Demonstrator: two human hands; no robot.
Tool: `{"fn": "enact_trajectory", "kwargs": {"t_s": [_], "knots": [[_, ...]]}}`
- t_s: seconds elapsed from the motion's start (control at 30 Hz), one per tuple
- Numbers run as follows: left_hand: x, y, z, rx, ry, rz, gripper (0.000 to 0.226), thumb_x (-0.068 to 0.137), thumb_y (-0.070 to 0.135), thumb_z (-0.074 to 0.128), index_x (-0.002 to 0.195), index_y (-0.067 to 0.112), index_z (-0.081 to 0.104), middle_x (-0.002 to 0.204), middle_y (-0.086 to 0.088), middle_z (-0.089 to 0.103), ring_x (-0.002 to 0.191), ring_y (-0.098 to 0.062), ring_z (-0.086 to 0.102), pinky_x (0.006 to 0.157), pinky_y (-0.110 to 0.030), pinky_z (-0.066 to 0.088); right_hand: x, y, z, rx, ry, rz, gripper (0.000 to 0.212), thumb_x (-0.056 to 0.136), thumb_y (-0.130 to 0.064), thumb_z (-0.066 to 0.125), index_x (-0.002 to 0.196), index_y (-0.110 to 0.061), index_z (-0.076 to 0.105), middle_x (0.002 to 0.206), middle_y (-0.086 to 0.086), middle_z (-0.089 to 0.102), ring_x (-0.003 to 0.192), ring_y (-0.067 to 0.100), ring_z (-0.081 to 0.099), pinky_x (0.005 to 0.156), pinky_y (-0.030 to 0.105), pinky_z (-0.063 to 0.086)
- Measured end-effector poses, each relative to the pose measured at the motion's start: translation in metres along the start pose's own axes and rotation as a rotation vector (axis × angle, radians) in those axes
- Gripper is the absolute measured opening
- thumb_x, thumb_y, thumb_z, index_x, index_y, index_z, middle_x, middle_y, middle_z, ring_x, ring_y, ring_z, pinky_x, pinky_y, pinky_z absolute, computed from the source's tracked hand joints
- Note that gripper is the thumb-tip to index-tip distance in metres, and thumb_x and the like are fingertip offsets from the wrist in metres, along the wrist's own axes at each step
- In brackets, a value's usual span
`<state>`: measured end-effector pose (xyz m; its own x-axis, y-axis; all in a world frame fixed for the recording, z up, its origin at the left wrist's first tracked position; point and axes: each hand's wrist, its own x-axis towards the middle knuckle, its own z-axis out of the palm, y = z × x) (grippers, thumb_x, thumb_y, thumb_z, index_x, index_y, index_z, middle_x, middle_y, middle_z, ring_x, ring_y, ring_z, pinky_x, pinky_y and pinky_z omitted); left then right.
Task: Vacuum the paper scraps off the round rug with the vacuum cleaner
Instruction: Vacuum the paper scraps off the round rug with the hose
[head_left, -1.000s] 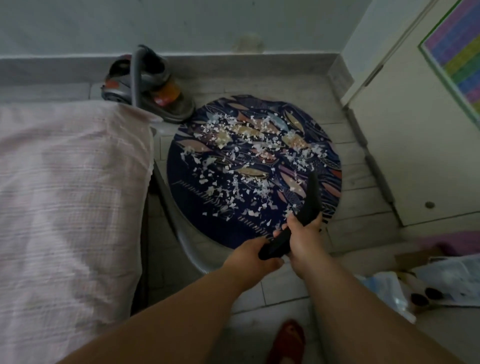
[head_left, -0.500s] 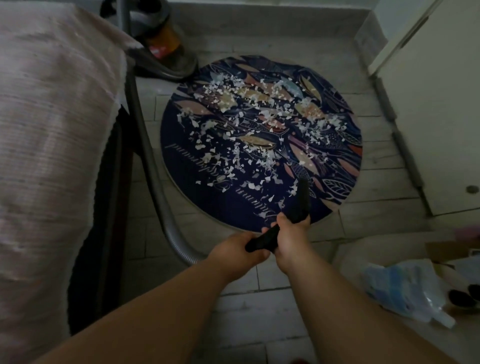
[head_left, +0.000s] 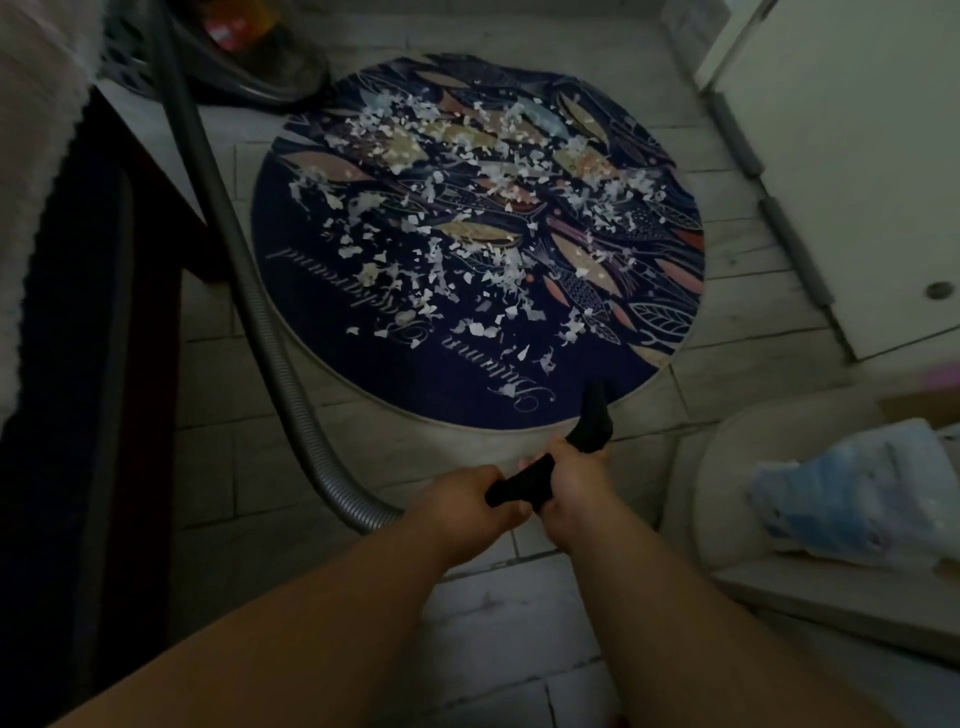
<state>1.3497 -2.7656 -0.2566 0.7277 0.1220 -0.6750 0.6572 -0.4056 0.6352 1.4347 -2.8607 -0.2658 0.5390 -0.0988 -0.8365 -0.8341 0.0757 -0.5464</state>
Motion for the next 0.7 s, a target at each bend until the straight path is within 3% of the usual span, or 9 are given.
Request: {"fn": "enact_trajectory", "kwargs": {"t_s": [0.17, 0.37, 0.57, 0.7], "knots": [[0.011, -0.023, 0.003, 0.050, 0.024, 0.026, 0.030, 0.088, 0.047, 0.057, 0.097, 0.018, 0.059, 0.083, 0.004, 0.058, 0.077, -0.013, 0.055, 0.061, -0.025, 0.039, 0.015, 0.023, 0.005, -0.005, -0.047, 0.008, 0.052, 0.102, -0.011, 0.052, 0.148, -0.027, 0.033, 0.095, 0.009, 0.057, 0.077, 0.024, 0.061, 0.063, 0.036, 0.055], [0.038, -0.049, 0.035, 0.178, 0.108, 0.076, 0.035, 0.084, 0.054, 0.059, 0.092, 0.020, 0.057, 0.085, 0.003, 0.060, 0.078, -0.013, 0.056, 0.063, -0.025, 0.040, 0.065, 0.050, -0.006, -0.011, -0.059, -0.024, 0.046, 0.102, -0.014, 0.053, 0.144, -0.024, 0.036, 0.109, 0.011, 0.056, 0.068, 0.020, 0.061, 0.042, 0.027, 0.050], [0.057, -0.064, 0.043, 0.317, 0.143, 0.103, 0.033, 0.081, 0.058, 0.061, 0.088, 0.027, 0.054, 0.088, 0.004, 0.061, 0.082, -0.014, 0.057, 0.067, -0.027, 0.042, 0.090, 0.068, -0.013, -0.008, -0.094, -0.023, 0.046, 0.102, -0.016, 0.054, 0.143, -0.023, 0.034, 0.104, 0.010, 0.056, 0.077, 0.025, 0.066, 0.049, 0.035, 0.052], [0.059, -0.068, 0.046, 0.338, 0.174, 0.108, 0.036, 0.083, 0.057, 0.059, 0.094, 0.023, 0.058, 0.093, 0.001, 0.065, 0.085, -0.016, 0.059, 0.071, -0.028, 0.044, 0.100, 0.070, -0.007, -0.002, -0.118, -0.001, 0.047, 0.101, -0.020, 0.057, 0.143, -0.023, 0.037, 0.117, 0.012, 0.056, 0.078, 0.026, 0.067, 0.047, 0.036, 0.055]]}}
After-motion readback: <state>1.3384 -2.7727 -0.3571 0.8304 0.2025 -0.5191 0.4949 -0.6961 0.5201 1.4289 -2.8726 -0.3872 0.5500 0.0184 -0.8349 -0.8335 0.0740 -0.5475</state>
